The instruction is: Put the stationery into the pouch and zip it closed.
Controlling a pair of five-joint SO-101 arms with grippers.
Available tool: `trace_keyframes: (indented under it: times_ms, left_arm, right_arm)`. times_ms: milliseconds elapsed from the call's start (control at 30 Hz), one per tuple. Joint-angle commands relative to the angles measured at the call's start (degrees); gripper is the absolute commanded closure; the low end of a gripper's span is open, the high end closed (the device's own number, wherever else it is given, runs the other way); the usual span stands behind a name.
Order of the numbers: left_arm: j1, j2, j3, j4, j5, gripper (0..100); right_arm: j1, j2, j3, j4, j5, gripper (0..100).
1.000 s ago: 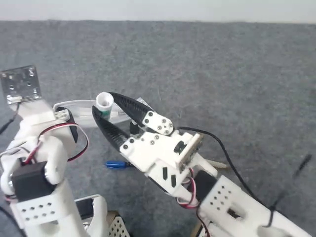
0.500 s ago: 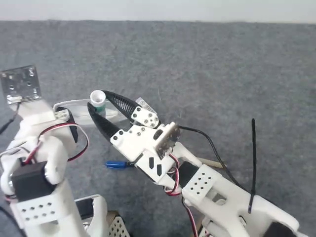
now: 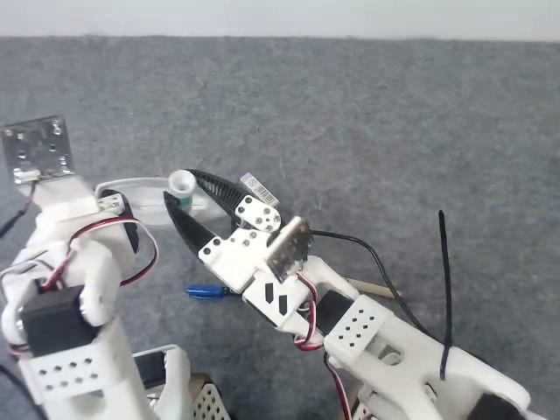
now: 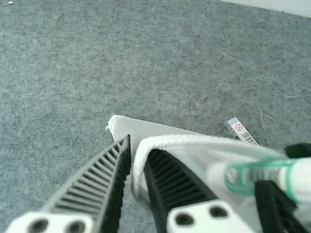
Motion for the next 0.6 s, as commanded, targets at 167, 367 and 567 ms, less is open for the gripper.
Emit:
trace_keyframes:
  times_ms: [167,367,567]
  left_arm:
    - [0.2,1.1,0.1,-2.1,0.8,99]
    - [0.2,1.1,0.1,-2.1,0.8,99]
    - [0.2,1.1,0.1,-2.8,0.8,99]
  right_arm:
    - [-2.6,-0.9,-1.6,5.1,1.1,85.1]
    - [-2.8,-0.9,-1.4,5.1,4.5,85.3]
    - [-1.0,-1.4,-1.6,5.2,4.7,85.3]
